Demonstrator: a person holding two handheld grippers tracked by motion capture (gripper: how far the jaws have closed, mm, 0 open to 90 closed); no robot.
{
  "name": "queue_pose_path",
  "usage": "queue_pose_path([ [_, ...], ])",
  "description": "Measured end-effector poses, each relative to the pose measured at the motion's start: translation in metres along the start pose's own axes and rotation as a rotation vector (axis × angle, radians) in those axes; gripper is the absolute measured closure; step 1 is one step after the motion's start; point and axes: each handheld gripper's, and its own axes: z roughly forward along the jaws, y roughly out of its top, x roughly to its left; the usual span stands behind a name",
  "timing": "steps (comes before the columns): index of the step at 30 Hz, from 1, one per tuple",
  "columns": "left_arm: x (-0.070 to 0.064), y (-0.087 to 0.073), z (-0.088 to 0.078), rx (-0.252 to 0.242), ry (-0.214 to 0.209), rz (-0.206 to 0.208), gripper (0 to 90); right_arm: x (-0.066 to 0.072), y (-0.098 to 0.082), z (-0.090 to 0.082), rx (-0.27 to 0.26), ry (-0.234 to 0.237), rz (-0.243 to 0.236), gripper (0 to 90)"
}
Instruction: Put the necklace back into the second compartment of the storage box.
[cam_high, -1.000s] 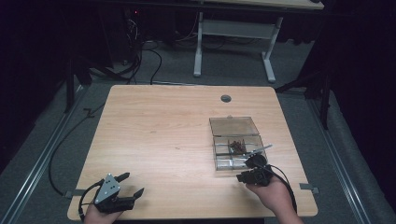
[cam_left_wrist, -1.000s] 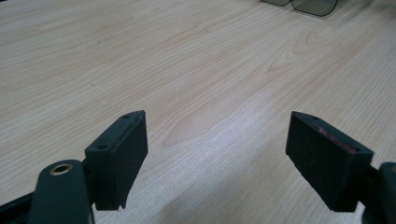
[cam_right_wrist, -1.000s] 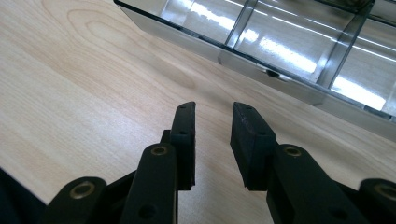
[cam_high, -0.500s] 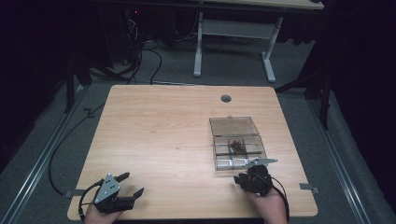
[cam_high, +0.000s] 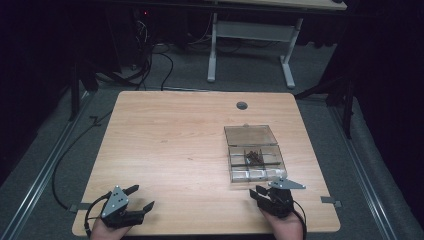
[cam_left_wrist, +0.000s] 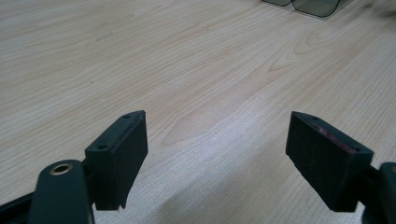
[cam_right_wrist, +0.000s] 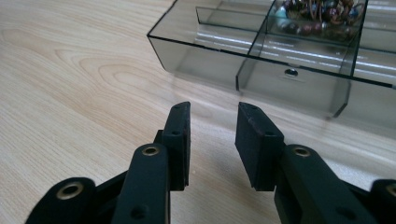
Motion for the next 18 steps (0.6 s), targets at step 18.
queue_pose_path([
  [18, -0.001, 0.0, 0.0, -0.002, 0.007, -0.001, 21.5, 0.0, -0.022, 0.001, -0.178, -0.023, -0.033, 59.5],
])
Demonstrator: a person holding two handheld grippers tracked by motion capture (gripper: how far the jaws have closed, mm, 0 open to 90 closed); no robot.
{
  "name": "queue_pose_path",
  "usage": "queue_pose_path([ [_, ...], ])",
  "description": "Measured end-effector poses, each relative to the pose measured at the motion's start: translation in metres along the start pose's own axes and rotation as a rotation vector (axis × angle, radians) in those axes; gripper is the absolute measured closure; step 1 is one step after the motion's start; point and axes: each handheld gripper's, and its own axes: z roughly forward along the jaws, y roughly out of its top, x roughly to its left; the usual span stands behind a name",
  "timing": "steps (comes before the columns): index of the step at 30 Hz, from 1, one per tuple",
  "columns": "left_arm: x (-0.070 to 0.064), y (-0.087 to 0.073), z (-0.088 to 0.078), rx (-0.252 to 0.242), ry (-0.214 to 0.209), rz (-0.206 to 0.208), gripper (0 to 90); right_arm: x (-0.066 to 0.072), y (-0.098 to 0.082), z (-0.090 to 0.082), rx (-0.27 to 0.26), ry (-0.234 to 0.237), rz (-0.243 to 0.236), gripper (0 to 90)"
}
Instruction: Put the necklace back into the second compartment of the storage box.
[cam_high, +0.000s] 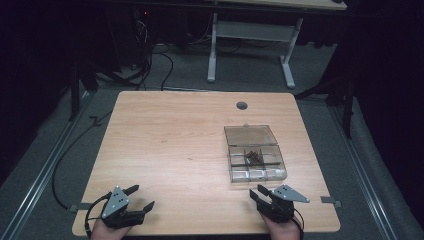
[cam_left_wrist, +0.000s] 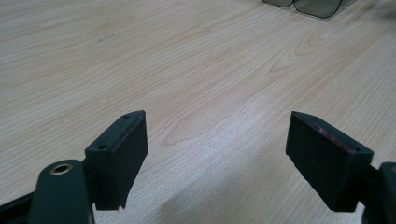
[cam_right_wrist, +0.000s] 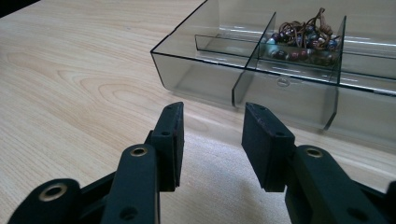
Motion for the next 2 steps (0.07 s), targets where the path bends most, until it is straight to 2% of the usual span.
queue_pose_path([
  [2, -0.0002, 0.0001, 0.0003, 0.0, 0.002, 0.001, 21.5, 0.0003, -0.0004, -0.0007, -0.007, 0.0, -0.003, 59.4],
])
